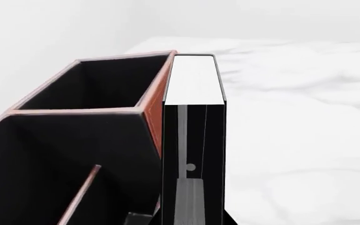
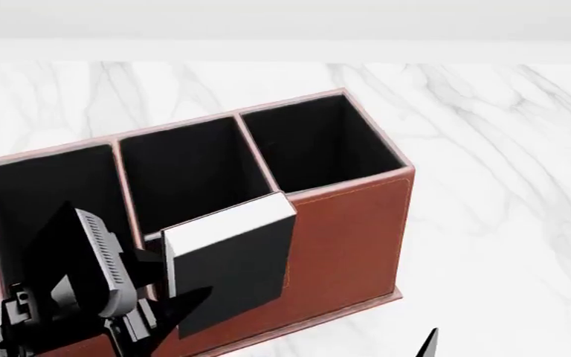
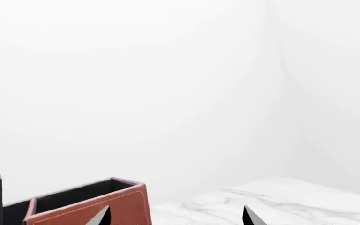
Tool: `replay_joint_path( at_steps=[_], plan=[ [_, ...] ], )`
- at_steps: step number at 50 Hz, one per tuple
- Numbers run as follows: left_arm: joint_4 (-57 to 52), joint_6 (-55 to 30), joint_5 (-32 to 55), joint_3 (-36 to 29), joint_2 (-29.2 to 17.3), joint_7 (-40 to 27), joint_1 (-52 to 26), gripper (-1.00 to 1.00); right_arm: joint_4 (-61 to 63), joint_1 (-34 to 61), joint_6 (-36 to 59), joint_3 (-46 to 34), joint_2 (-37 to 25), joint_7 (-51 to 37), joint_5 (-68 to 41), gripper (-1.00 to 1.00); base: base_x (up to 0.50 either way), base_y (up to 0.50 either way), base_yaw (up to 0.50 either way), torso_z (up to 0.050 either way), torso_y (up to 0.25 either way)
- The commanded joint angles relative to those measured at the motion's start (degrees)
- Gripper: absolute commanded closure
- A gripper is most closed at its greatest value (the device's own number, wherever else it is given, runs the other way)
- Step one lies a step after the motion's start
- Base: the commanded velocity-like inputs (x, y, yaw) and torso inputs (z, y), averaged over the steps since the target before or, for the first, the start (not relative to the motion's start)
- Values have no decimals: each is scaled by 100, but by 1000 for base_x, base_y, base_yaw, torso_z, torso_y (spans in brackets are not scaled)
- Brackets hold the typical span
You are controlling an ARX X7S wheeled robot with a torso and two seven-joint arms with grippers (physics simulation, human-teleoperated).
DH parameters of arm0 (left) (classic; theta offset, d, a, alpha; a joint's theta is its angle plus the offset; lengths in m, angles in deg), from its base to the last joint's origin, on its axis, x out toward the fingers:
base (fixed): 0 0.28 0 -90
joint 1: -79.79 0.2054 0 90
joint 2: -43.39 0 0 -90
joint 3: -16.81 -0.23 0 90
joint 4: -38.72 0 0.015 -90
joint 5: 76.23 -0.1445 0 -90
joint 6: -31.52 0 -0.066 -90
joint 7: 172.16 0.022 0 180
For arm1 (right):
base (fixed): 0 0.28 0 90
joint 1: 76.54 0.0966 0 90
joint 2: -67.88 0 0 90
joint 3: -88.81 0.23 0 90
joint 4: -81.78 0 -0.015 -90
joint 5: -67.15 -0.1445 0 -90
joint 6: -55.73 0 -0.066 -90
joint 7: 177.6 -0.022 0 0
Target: Pick up the book and place it in the back compartment of the caddy.
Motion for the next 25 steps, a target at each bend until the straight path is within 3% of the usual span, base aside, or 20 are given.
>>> replay_joint_path(
  at_steps=[1,21,23,24,25],
  plan=[
    [-25,42,139,249,40,134,-99,100,61,36,347,71,52,-245,230,-100,0,0,0,0,0],
    [-27,29,130,269,41,139,-88,100,59,41,343,55,39,-262,227,-100,0,0,0,0,2],
    [22,-50,212,232,37,428,-132,100,71,20,308,36,28,-239,219,-100,0,0,0,0,0],
    [16,-18,529,272,-7,1117,-131,100,98,-13,264,49,17,-246,222,-100,0,0,0,0,0],
    [20,-48,522,274,-15,1062,-150,100,98,-18,252,49,11,-242,215,-100,0,0,0,0,0]
  ],
)
